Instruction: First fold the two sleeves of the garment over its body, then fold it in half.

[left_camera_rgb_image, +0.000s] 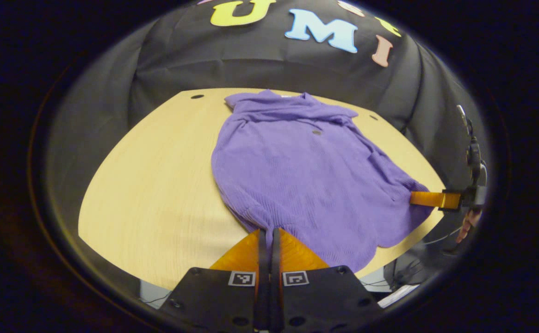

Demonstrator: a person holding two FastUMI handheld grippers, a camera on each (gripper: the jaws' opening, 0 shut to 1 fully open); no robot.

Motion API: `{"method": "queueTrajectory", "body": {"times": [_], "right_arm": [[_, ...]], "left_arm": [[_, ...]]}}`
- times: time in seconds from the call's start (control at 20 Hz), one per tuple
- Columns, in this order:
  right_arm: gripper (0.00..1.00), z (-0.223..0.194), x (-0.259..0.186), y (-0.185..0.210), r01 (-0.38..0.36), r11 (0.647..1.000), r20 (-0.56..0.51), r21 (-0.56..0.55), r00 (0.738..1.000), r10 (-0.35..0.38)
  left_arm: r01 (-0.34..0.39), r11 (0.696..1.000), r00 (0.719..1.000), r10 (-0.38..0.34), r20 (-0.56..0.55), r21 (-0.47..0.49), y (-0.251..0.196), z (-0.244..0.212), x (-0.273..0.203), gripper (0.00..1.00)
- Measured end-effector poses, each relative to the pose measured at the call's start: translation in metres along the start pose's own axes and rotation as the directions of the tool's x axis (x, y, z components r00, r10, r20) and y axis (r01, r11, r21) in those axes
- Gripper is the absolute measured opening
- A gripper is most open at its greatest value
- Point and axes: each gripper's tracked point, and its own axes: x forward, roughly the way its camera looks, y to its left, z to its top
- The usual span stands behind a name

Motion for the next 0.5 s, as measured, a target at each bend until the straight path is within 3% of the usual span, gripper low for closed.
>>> {"method": "queueTrajectory", "body": {"times": [0.25, 0.5], "right_arm": [[0.03, 0.075, -0.015, 0.033, -0.095, 0.99, 0.102, -0.101, 0.989, 0.105], [0.03, 0.158, 0.002, 0.064, -0.186, 0.97, 0.164, -0.158, 0.964, 0.211]], "left_arm": [[0.068, 0.998, 0.988, -0.065, 0.143, -0.014, -0.027, 0.096, -0.009, 0.07], [0.03, 1.0, 0.964, -0.03, 0.264, 0.006, -0.029, 0.202, 0.005, 0.06]]}}
